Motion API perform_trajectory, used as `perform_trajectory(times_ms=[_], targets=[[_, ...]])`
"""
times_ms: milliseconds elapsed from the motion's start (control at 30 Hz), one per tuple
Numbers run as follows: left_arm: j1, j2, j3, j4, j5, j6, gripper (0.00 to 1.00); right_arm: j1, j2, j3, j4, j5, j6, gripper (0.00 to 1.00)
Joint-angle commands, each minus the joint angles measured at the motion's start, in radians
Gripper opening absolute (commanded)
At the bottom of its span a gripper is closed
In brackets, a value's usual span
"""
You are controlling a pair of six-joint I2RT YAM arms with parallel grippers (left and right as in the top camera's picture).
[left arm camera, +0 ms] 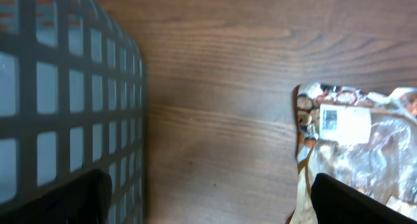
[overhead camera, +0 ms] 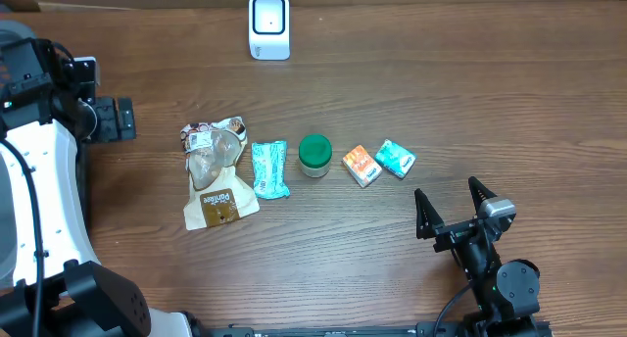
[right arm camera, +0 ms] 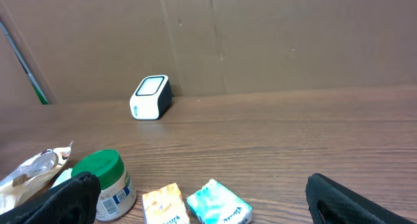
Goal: Scan the item barcode
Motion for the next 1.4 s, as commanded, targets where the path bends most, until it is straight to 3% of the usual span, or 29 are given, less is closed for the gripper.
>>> perform_trajectory(times_ms=[0, 133, 1367], targets=[[0.011, -0.006, -0.009, 0.013, 0.013, -0.055, 1.0, -0.002, -0.012, -0.011, 0.003, 0.001, -0.004, 1.0], [0.011, -0.005, -0.009, 0.006, -0.002, -0.154, 1.0, -0.002, -0.012, -0.011, 0.003, 0.001, -0.004, 1.0], [0.011, -0.005, -0.009, 0.007, -0.002, -0.153, 1.0, -0.002, -0.012, -0.011, 0.003, 0.001, -0.004, 1.0]])
